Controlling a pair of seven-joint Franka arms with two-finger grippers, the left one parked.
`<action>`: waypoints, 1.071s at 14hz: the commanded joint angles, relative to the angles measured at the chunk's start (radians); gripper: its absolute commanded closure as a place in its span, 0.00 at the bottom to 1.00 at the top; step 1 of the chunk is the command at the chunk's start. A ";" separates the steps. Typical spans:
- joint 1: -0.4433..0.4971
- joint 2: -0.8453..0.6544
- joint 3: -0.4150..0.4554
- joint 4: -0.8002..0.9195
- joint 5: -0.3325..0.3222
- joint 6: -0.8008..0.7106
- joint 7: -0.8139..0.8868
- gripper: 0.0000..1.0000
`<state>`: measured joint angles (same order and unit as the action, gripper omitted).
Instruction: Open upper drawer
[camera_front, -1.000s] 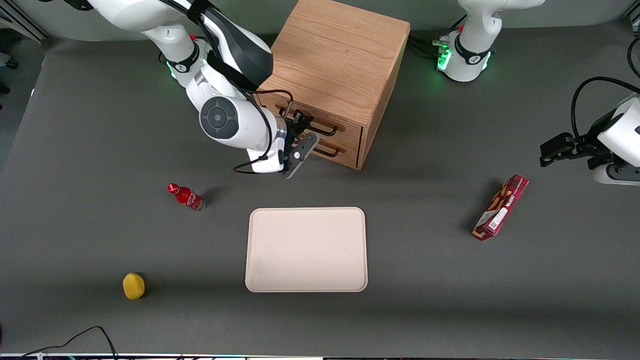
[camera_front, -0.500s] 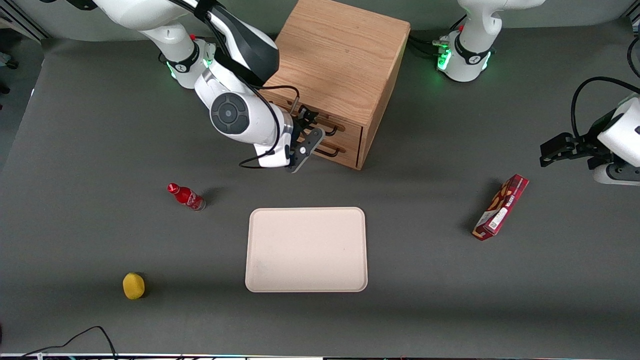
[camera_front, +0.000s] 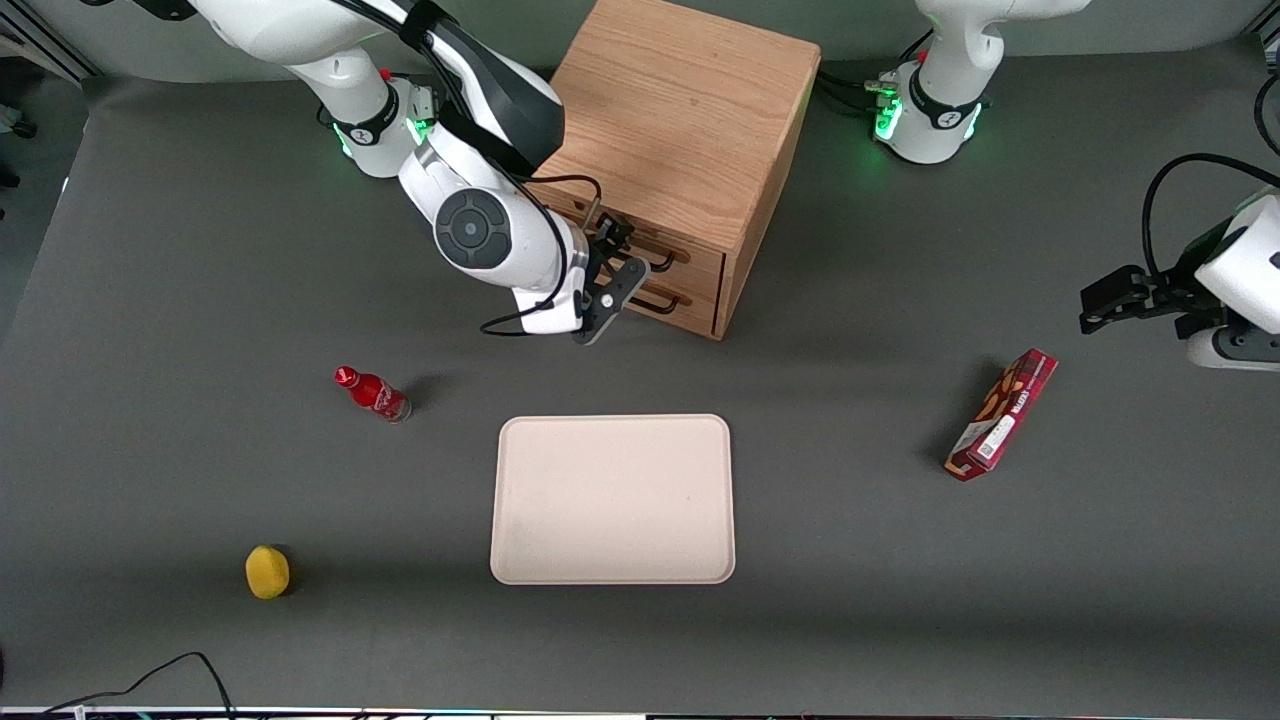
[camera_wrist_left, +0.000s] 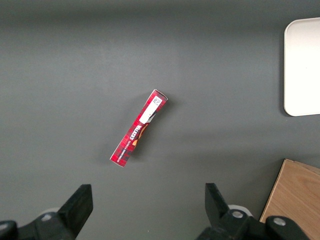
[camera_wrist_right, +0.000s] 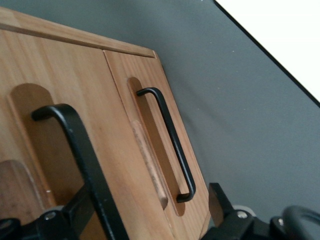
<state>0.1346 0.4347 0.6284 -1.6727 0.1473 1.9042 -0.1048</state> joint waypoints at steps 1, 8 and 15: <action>-0.004 -0.005 0.008 -0.001 -0.060 0.015 0.031 0.00; -0.012 0.136 -0.006 0.189 -0.199 0.001 0.031 0.00; -0.015 0.226 -0.059 0.355 -0.248 -0.102 0.011 0.00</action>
<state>0.1093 0.6048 0.5851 -1.4105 -0.0578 1.8507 -0.0942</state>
